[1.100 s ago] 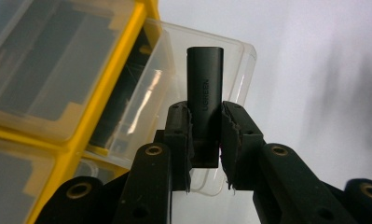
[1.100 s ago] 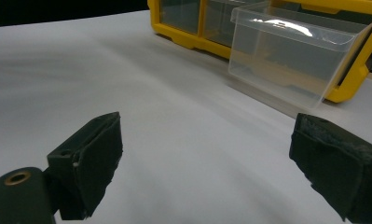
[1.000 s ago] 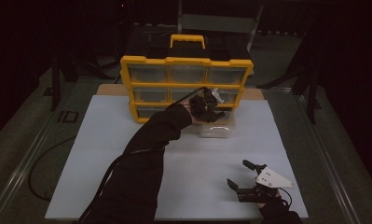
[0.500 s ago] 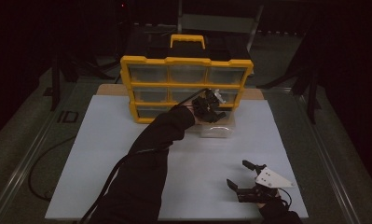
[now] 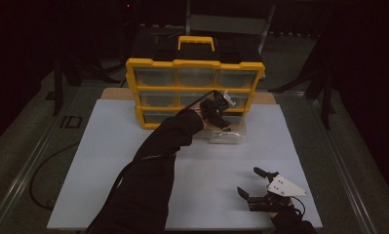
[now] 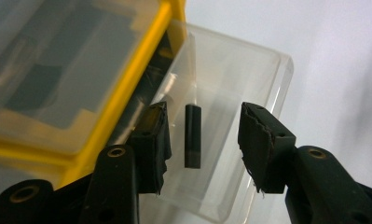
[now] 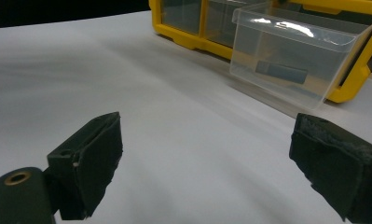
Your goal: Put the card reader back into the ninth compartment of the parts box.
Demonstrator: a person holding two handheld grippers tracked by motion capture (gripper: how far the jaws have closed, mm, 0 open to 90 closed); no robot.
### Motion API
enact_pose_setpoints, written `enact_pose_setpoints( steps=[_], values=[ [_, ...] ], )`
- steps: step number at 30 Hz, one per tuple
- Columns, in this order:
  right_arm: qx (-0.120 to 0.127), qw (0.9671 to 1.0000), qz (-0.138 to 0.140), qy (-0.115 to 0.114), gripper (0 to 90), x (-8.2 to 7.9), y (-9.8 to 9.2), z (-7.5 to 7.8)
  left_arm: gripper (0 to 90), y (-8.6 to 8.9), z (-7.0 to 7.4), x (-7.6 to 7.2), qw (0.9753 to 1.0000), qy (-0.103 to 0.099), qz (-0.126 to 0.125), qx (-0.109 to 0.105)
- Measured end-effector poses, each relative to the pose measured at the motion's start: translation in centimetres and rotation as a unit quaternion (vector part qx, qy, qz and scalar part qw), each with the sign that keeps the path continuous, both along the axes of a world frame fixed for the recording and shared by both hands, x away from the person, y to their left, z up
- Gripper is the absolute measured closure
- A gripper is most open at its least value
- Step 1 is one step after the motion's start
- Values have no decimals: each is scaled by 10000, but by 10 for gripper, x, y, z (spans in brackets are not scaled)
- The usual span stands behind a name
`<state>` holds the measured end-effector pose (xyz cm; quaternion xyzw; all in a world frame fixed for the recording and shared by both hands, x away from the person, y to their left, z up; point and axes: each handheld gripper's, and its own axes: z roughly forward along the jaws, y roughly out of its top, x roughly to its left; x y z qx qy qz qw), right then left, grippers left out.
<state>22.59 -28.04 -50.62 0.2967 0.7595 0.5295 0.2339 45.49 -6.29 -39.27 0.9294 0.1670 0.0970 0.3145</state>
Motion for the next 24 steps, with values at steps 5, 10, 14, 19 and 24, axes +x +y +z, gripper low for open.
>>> enact_pose_setpoints(
  steps=[5,10,14,19,24],
  values=[
    [-15,10000,15,-16,95,0,1,0,452,5,9,-5,10000,37,-75,-37],
    [-24,10000,5,-17,95,0,1,0,371,9,14,-15,9998,76,-179,62],
    [-21,10000,-7,-8,95,0,0,0,319,13,17,-19,9998,17,-198,50],
    [-29,10000,-31,-25,95,0,0,0,256,19,19,-25,9997,12,-247,24],
    [-41,10000,-19,-29,95,0,0,0,173,25,20,-29,9997,27,-218,60]
  ],
)
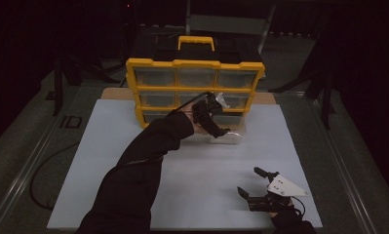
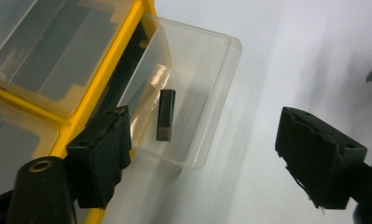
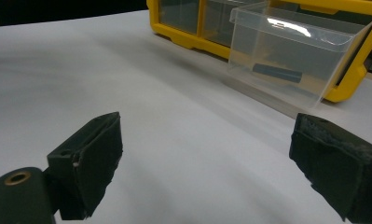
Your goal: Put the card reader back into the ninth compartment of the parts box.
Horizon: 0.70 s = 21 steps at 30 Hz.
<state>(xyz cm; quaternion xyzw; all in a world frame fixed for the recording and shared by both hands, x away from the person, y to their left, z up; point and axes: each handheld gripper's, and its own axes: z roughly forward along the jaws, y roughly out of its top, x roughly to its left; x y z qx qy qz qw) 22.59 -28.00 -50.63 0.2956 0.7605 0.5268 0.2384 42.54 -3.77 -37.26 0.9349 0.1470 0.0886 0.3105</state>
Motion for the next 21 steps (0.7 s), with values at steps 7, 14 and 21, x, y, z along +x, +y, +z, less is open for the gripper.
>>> enact_pose_setpoints(
  steps=[7,14,21],
  values=[
    [-33,10000,17,-6,95,0,-1,0,3,13,3,-5,9997,121,-175,-149],
    [-35,10000,13,-9,95,0,-1,0,2,27,1,-10,9994,132,-147,-285],
    [-7,10000,-23,8,95,1,0,-1,0,38,-8,-15,9989,266,-170,-343]
  ],
)
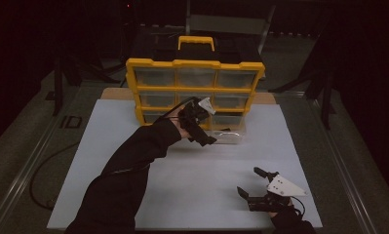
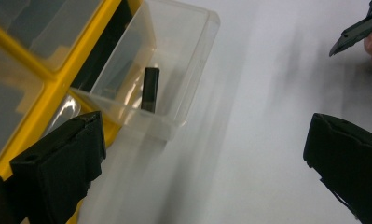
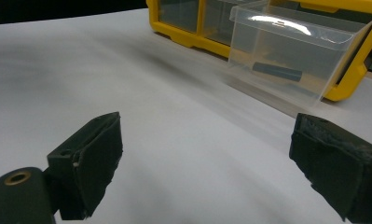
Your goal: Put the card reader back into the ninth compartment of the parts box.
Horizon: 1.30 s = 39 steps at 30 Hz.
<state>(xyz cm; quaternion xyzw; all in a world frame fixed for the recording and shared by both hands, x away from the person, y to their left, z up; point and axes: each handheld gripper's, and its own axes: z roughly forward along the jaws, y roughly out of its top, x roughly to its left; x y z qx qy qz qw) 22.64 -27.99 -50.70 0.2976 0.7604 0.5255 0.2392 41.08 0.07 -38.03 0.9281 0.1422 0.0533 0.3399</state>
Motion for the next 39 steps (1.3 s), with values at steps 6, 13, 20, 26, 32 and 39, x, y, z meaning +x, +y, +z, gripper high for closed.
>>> enact_pose_setpoints(
  steps=[6,13,20,26,32,39],
  values=[
    [-6,10000,8,14,95,0,0,0,0,10,-5,-3,9999,111,25,13],
    [11,10000,1,8,95,0,1,-1,0,22,-7,-13,9998,201,-97,-1],
    [-8,10000,9,36,95,0,2,-1,0,38,-11,-22,9997,218,23,-110],
    [-21,10000,4,30,95,0,2,-1,0,54,-24,-30,9996,231,139,-76],
    [-23,10000,11,41,95,0,3,-1,0,71,-36,-40,9994,224,231,-86],
    [-90,9999,32,37,95,1,3,-2,0,96,-44,-53,9988,122,443,-152]
  ],
)
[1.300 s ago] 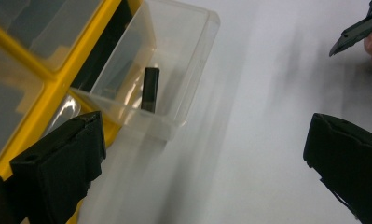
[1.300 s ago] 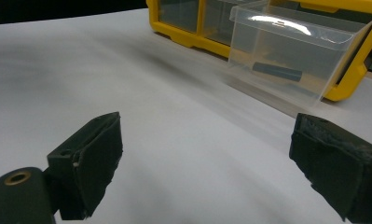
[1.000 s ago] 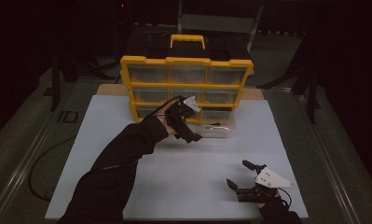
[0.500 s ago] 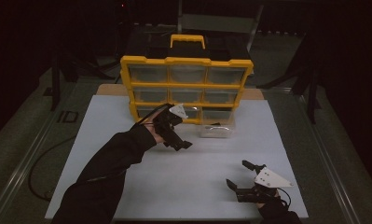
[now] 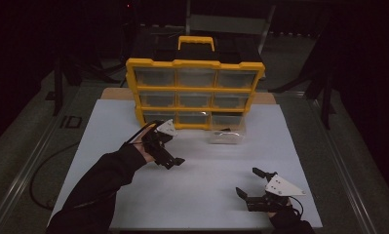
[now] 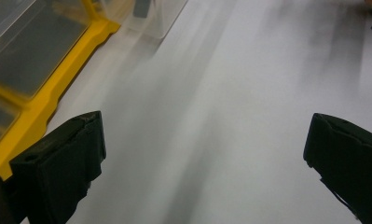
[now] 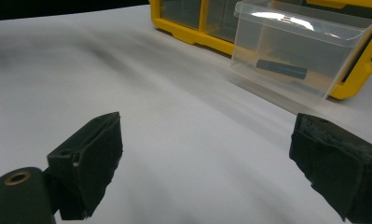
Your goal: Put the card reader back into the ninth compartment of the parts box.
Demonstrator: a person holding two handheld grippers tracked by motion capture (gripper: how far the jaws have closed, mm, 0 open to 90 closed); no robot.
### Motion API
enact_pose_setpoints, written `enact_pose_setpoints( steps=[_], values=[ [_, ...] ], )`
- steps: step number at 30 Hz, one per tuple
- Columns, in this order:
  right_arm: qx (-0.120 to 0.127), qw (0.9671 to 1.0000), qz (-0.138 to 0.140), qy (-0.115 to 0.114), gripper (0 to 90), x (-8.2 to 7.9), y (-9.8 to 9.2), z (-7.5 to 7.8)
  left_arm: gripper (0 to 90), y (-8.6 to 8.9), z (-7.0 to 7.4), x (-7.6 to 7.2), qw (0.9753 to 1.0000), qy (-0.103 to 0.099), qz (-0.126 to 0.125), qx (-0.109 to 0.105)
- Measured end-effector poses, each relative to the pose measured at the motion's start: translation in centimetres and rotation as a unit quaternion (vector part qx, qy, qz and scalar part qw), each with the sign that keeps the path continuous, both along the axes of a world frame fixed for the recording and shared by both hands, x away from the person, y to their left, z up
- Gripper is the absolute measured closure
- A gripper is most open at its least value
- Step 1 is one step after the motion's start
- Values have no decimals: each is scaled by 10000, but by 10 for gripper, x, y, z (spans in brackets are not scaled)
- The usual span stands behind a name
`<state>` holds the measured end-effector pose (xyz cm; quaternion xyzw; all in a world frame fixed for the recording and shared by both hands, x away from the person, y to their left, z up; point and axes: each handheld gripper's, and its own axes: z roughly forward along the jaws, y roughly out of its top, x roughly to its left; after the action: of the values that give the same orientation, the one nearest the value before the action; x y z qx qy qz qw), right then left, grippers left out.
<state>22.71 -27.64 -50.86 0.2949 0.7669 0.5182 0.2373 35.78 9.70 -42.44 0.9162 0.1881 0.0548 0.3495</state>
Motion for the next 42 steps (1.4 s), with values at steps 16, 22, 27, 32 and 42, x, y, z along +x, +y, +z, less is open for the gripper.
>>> enact_pose_setpoints(
  steps=[16,22,27,32,42],
  values=[
    [17,10000,-15,16,95,0,2,-1,0,59,-20,-31,9990,33,423,-118],
    [12,10000,-27,35,95,0,2,0,0,80,-29,-43,9978,82,616,-230],
    [-36,10000,5,-6,95,0,2,-1,0,94,-35,-51,9961,87,780,-392],
    [-33,10000,6,-1,95,0,2,0,0,109,-44,-59,9941,105,945,-526],
    [-49,10000,5,0,95,0,3,-1,1,135,-58,-77,9868,-33,1363,-876]
  ],
)
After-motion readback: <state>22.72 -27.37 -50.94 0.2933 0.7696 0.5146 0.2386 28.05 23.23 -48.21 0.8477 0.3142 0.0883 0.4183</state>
